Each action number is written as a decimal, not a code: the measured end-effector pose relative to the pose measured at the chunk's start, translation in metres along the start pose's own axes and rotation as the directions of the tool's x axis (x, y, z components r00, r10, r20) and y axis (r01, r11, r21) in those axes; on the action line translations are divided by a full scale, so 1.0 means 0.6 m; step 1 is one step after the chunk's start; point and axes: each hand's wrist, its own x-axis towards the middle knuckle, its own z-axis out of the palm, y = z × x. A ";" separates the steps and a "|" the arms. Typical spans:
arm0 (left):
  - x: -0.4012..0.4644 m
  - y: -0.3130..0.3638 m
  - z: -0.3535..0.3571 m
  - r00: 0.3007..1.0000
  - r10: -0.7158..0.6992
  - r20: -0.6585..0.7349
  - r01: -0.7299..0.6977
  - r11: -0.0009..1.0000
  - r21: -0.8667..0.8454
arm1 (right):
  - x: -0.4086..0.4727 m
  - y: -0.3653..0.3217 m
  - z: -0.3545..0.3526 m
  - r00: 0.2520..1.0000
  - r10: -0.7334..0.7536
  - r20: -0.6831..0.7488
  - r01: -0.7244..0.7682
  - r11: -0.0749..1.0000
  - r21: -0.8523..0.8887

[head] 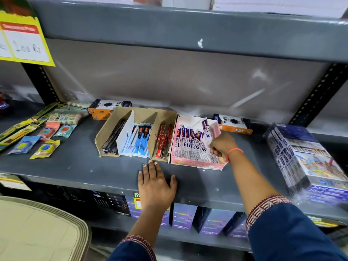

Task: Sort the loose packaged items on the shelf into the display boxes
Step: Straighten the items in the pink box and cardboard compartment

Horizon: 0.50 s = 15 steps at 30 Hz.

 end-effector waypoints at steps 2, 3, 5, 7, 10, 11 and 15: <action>0.000 0.000 0.000 1.000 0.002 -0.003 -0.002 1.000 -0.006 | -0.002 0.005 0.009 0.998 0.005 0.061 -0.006 1.000 0.012; 0.000 -0.001 -0.001 1.000 0.001 -0.002 -0.001 1.000 -0.007 | -0.001 0.008 0.014 0.996 0.009 0.093 -0.008 1.000 -0.005; 0.001 -0.001 -0.001 1.000 0.001 0.001 -0.001 1.000 -0.003 | -0.003 0.012 0.020 0.993 0.010 0.120 0.000 0.997 -0.078; 0.001 -0.002 -0.001 1.000 -0.001 0.003 0.001 1.000 -0.003 | -0.007 0.011 0.024 0.995 -0.020 0.099 0.042 0.972 -0.232; 0.001 -0.002 -0.001 1.000 -0.003 0.006 0.003 1.000 0.002 | -0.013 0.009 0.029 0.994 -0.107 0.013 0.099 0.863 -0.496; 0.001 -0.002 -0.001 1.000 -0.003 0.007 0.003 1.000 0.004 | -0.016 0.006 0.032 0.991 -0.136 -0.010 0.108 0.829 -0.549; 0.002 -0.002 -0.001 1.000 -0.003 0.006 0.003 1.000 -0.002 | -0.015 -0.006 0.058 0.941 -0.318 0.117 0.316 0.696 -0.645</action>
